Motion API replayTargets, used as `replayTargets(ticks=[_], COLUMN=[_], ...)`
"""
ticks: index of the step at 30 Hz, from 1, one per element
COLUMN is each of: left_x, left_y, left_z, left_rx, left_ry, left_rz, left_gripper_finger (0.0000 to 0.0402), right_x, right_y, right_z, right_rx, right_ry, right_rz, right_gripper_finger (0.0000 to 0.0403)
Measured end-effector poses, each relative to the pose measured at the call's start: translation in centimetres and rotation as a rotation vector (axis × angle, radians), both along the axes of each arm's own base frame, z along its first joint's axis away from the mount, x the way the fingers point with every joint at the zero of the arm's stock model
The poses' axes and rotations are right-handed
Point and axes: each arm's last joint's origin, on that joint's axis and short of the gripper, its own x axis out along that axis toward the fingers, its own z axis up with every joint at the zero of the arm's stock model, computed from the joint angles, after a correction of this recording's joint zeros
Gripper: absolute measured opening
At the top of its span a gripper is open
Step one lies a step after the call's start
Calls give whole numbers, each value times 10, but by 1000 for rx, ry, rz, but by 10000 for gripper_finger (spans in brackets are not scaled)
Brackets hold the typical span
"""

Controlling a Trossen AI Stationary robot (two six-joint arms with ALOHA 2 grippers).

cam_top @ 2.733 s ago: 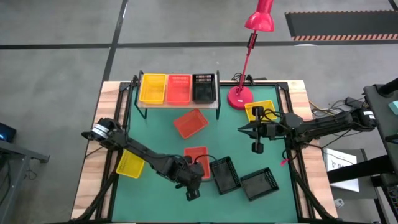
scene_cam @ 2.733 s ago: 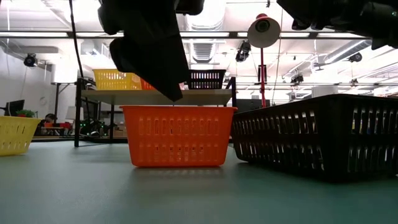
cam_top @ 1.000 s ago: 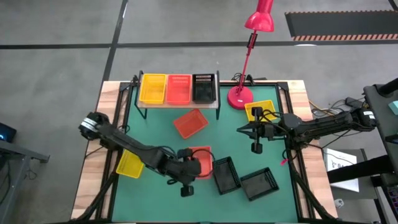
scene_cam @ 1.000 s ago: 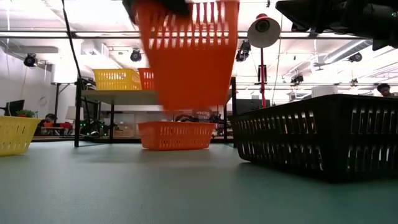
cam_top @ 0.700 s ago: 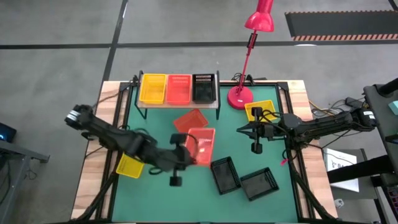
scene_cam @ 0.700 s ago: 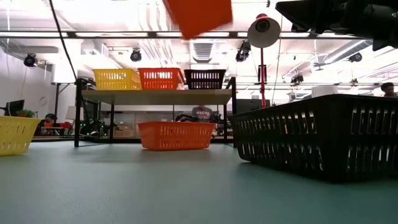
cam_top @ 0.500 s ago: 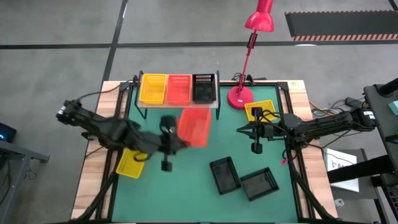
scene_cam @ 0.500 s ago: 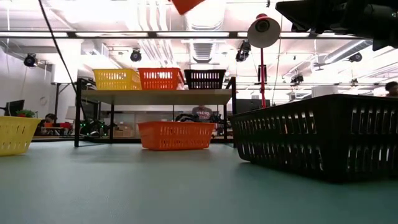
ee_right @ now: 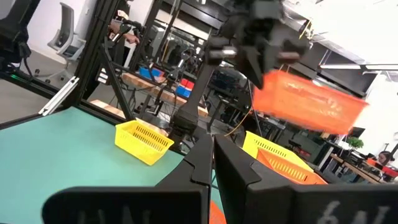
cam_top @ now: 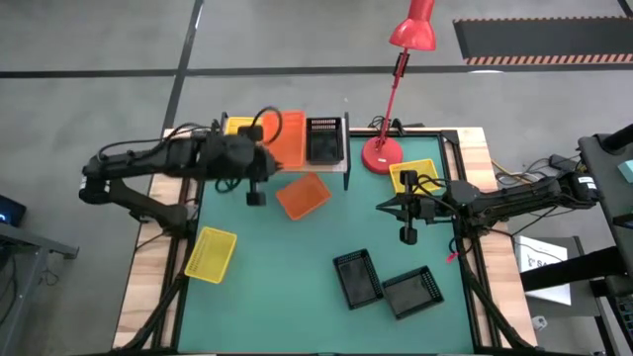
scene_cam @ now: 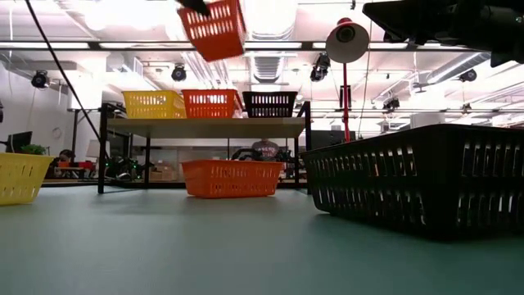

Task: Stack baskets on shelf by color
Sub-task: Stack the bottom orange bin on top of the orange bin on the shelf

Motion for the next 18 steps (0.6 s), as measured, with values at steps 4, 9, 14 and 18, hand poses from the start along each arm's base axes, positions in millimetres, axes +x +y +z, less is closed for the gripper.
replayTargets(ticks=[4,9,14,18], left_x=[5,11,17,21], left_y=[26,56,79,88], left_z=[-6,-16,-29,-38], left_rx=[8,-45,-73,-102], left_ry=[48,86,132,173], left_rz=[8,28,69,82], left_gripper_finger=[0,0,0,0], right_x=[0,0,0,0], right_y=[0,0,0,0], right_z=[0,-1,-3,-3], right_rx=[0,1,0,0], right_ry=[2,12,29,31], right_rz=[0,0,0,0], right_gripper_finger=[9,9,9,8])
